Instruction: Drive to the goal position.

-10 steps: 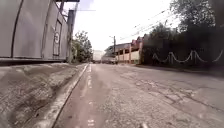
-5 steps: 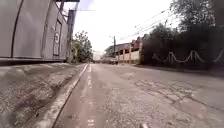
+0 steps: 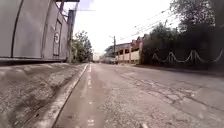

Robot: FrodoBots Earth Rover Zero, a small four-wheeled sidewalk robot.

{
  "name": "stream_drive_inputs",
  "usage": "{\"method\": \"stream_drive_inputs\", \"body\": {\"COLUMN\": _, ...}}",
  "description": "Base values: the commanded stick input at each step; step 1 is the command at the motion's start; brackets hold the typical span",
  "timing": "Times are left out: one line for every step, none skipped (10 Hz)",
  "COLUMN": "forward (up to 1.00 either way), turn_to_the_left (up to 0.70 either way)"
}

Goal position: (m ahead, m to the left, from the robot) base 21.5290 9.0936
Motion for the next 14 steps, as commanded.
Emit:
{"method": "stream_drive_inputs", "body": {"forward": 0.06, "turn_to_the_left": 0.0}}
{"method": "stream_drive_inputs", "body": {"forward": 0.06, "turn_to_the_left": 0.0}}
{"method": "stream_drive_inputs", "body": {"forward": 0.06, "turn_to_the_left": 0.0}}
{"method": "stream_drive_inputs", "body": {"forward": 0.05, "turn_to_the_left": 0.0}}
{"method": "stream_drive_inputs", "body": {"forward": 0.06, "turn_to_the_left": 0.0}}
{"method": "stream_drive_inputs", "body": {"forward": 0.06, "turn_to_the_left": 0.0}}
{"method": "stream_drive_inputs", "body": {"forward": 0.06, "turn_to_the_left": 0.0}}
{"method": "stream_drive_inputs", "body": {"forward": 0.06, "turn_to_the_left": 0.0}}
{"method": "stream_drive_inputs", "body": {"forward": 0.06, "turn_to_the_left": 0.0}}
{"method": "stream_drive_inputs", "body": {"forward": 0.06, "turn_to_the_left": 0.0}}
{"method": "stream_drive_inputs", "body": {"forward": 0.06, "turn_to_the_left": 0.0}}
{"method": "stream_drive_inputs", "body": {"forward": 0.05, "turn_to_the_left": 0.0}}
{"method": "stream_drive_inputs", "body": {"forward": 0.05, "turn_to_the_left": 0.0}}
{"method": "stream_drive_inputs", "body": {"forward": 0.06, "turn_to_the_left": 0.0}}
